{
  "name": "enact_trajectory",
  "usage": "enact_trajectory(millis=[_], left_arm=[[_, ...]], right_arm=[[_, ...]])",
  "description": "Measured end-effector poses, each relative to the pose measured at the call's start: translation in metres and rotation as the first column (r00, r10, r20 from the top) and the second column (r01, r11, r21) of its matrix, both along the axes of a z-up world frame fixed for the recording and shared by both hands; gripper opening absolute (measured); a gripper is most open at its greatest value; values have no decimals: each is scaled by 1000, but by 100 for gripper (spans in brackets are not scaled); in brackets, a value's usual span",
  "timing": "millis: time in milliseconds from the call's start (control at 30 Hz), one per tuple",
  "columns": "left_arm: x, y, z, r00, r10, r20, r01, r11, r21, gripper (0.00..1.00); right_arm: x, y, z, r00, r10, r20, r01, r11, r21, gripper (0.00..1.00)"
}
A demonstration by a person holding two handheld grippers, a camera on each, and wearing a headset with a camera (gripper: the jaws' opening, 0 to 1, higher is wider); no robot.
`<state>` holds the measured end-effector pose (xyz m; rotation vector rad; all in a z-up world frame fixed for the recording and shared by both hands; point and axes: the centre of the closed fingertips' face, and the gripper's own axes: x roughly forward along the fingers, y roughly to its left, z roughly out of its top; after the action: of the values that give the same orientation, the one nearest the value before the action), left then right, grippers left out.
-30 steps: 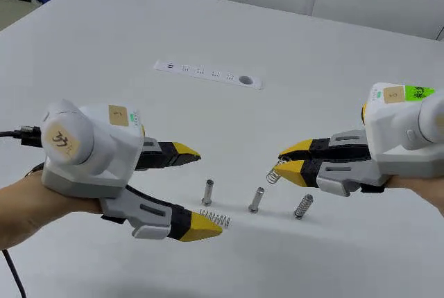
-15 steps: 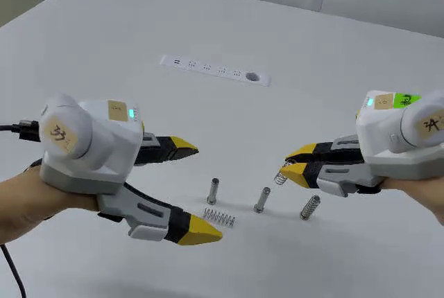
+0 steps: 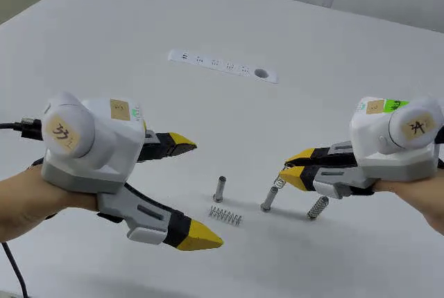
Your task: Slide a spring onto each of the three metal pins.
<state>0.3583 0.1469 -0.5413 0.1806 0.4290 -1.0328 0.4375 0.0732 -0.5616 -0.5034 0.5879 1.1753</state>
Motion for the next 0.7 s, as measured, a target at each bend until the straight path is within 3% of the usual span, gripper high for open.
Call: enact_trajectory(millis=[233, 700], left_arm=[[2, 3, -2, 1000, 12, -6, -12, 1000, 3, 95], [2, 7, -3, 1000, 24, -9, -24, 1000, 6, 93]], right_arm=[[-1, 2, -7, 999, -5, -41, 5, 1000, 3, 11], [-2, 2, -22, 999, 4, -49, -6, 999, -35, 11]])
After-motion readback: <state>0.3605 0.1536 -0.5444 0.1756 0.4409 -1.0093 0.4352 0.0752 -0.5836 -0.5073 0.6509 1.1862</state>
